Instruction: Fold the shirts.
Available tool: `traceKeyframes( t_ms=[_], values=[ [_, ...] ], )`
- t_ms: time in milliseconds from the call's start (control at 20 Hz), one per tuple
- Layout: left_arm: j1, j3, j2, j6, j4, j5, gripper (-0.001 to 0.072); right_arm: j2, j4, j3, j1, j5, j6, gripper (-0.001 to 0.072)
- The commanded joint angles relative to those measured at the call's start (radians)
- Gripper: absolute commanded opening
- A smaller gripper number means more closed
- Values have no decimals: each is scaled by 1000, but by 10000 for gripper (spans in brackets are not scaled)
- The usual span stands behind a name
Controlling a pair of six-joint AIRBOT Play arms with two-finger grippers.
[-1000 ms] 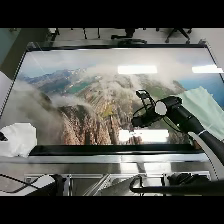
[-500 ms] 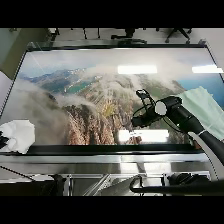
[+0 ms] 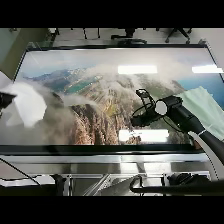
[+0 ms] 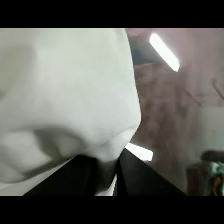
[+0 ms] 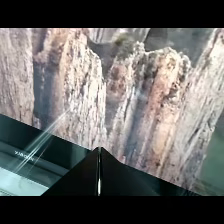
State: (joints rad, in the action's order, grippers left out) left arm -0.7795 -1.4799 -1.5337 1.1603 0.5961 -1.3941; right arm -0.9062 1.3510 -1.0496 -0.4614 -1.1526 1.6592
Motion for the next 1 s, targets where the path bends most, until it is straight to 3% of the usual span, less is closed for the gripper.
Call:
traceKeyframes(
  t_ms=[0, 200, 400, 500, 600, 650, 700, 950],
  values=[
    [249, -57, 143, -37, -219, -62, 17, 7, 47, -46, 2, 0, 1, 21],
    [586, 63, 235, -20, -133, 79, 17, 26, 70, -109, 78, 0, 6, 22],
    [882, 215, 176, -15, -64, 264, 18, 46, 59, -114, 225, -7, 16, 41],
    [1015, 256, 101, -30, -28, 360, 18, 46, 59, -113, 277, -18, 16, 325],
    [1124, 262, 6, -25, -22, 445, 24, 46, 59, -113, 307, -18, 16, 321],
    [1160, 244, -39, -21, -23, 455, 227, 46, 59, -113, 315, -18, 16, 321],
    [1177, 203, -80, 3, -23, 431, 688, 46, 58, -114, 321, -18, 16, 322],
    [1026, -72, -126, 96, -18, 68, 686, 33, -27, -113, 324, -24, -6, 323]
  ],
)
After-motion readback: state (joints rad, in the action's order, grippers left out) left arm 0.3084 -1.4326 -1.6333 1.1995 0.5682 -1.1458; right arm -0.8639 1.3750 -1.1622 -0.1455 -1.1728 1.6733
